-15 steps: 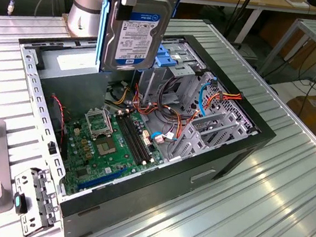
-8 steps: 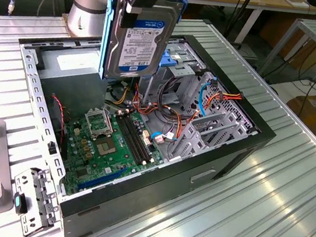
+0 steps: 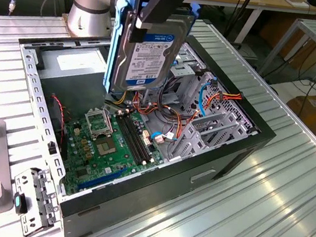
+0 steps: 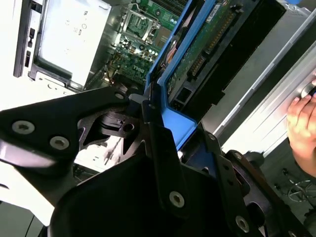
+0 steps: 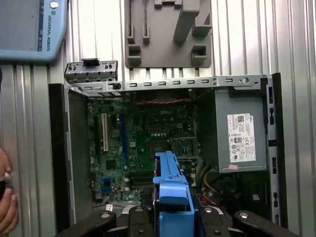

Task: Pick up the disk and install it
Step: 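Insert the disk into the insertion slot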

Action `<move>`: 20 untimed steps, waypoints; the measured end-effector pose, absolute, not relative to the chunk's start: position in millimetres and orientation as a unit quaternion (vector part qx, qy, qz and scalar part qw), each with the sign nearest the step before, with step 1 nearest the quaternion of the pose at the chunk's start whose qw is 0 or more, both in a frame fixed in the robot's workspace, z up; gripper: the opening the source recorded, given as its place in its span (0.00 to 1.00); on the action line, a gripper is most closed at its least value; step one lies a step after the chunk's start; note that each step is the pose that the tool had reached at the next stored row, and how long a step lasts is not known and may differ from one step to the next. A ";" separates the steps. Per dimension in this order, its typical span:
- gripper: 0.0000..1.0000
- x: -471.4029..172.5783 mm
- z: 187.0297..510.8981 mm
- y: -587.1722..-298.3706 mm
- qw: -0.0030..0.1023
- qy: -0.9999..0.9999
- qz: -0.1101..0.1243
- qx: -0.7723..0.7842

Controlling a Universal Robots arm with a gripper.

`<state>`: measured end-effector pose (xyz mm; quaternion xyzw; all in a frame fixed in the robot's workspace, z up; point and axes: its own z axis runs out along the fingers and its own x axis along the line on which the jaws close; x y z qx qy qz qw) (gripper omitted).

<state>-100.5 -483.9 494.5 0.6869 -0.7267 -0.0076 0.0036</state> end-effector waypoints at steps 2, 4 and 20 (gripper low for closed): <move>0.37 -97.4 494.4 -484.8 0.004 -0.727 -0.008 0.687; 0.37 -93.5 494.3 -485.4 0.004 -0.727 -0.008 0.687; 0.37 -45.7 493.9 -486.7 0.004 -0.727 -0.008 0.687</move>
